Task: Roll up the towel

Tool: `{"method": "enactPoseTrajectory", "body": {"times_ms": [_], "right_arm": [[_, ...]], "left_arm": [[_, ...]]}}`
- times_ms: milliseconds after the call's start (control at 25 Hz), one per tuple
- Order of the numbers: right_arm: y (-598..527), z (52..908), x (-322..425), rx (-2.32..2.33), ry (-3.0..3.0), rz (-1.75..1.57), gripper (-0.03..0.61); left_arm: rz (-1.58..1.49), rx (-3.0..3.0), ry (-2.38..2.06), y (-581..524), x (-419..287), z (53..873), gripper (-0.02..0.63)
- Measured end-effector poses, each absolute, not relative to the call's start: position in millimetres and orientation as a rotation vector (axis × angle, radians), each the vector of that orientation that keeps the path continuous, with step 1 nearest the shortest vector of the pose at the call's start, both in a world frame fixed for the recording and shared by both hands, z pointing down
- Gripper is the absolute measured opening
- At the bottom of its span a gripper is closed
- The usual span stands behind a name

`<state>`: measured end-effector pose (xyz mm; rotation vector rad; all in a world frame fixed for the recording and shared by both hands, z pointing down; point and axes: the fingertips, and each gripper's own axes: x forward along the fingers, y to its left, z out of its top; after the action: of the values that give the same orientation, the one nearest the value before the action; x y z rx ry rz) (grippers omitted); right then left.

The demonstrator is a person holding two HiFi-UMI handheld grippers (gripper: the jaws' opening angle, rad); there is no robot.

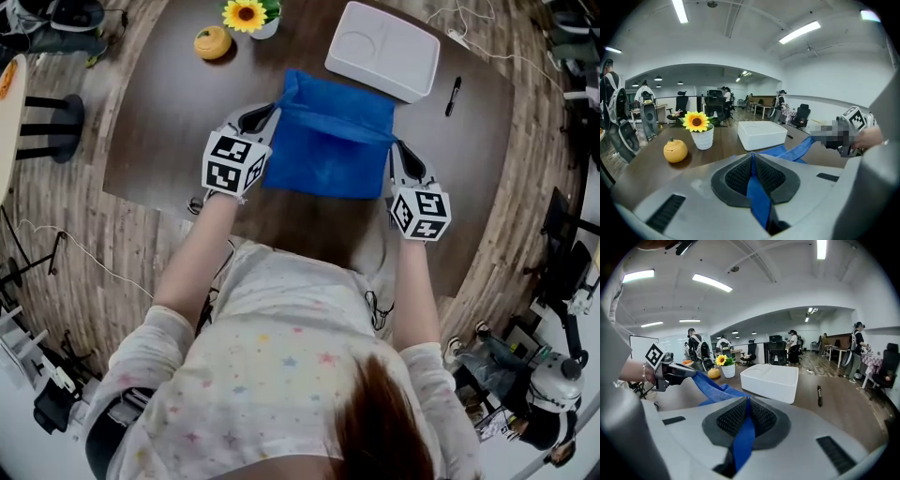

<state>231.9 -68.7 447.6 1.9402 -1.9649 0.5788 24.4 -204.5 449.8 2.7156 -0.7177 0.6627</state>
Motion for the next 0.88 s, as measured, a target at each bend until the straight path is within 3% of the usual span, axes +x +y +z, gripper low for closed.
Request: {"method": "enactPoseTrajectory", "body": {"times_ms": [880], "right_arm": [[28, 535, 194, 1.747, -1.804, 0.883, 0.018]], "left_arm": [[0.851, 2.571, -0.618, -101, -22, 519, 0.025]]}}
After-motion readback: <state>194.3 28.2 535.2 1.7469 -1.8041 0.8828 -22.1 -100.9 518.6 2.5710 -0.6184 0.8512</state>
